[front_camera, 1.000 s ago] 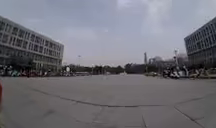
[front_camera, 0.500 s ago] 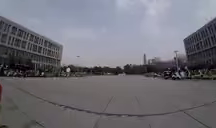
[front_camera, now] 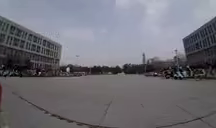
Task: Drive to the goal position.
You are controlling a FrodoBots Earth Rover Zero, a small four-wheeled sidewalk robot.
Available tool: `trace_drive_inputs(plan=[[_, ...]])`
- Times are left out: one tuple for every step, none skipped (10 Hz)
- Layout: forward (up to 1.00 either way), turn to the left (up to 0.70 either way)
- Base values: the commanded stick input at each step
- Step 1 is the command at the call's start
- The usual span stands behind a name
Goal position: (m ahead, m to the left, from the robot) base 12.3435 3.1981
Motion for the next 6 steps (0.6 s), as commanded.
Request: trace_drive_inputs(plan=[[0.85,0.0],[0.85,0.0],[0.85,0.0],[0.85,0.0],[0.85,0.0],[0.85,0.0]])
